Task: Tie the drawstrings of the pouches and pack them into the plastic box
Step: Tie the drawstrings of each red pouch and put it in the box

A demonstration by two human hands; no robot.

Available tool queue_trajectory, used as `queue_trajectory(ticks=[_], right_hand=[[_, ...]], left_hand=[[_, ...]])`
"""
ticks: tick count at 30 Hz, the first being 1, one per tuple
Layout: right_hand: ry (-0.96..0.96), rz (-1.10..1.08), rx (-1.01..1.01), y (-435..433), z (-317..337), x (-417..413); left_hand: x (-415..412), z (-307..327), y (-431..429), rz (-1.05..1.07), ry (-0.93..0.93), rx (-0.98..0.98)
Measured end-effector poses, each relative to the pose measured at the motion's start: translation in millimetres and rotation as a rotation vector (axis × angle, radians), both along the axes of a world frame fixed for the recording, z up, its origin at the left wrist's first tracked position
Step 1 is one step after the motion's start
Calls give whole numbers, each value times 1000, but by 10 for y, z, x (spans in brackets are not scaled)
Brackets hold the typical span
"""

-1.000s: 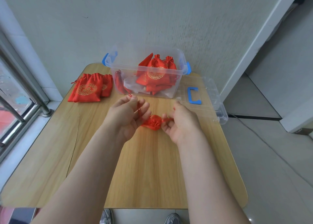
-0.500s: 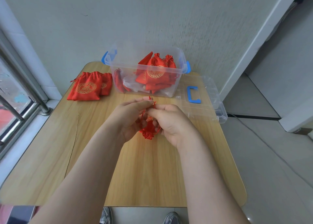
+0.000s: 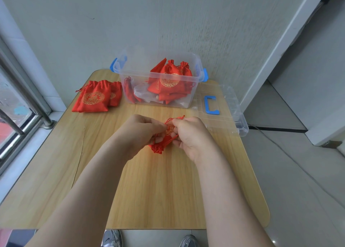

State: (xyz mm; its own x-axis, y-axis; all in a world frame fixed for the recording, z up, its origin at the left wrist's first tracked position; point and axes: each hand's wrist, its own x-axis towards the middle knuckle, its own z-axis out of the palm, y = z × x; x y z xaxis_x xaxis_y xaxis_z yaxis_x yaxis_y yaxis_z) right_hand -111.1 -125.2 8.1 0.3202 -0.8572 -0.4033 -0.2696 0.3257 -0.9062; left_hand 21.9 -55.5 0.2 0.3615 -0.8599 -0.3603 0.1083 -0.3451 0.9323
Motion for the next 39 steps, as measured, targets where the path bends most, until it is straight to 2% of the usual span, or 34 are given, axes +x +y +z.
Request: queue_trajectory(ticks=[5,10,15,19,27,31,34,39], right_hand=[[78,-18,-2,-11,19,-34],[172,53,-178,0,138,-107],[6,147,-163,-13,134,-151],[32,166,-256,-32,104,-225],[52,159,-272,-37,57,-258],[-56,94,-202,-67,45,-239],[-88,72,-235,-71,49,-237],[-23,73,-292,-35,79,-247]], left_hand=[[-5,2,-30,39,27,20],[5,19,-12,-2,-8,19],[19,56,35,-161,-160,7],[-4,101,67,-265,-205,-10],[-5,106,97,-354,-232,-31],[25,80,92,-312,-206,-36],[42,88,87,-303,-133,-14],[44,87,60,-214,-46,6]])
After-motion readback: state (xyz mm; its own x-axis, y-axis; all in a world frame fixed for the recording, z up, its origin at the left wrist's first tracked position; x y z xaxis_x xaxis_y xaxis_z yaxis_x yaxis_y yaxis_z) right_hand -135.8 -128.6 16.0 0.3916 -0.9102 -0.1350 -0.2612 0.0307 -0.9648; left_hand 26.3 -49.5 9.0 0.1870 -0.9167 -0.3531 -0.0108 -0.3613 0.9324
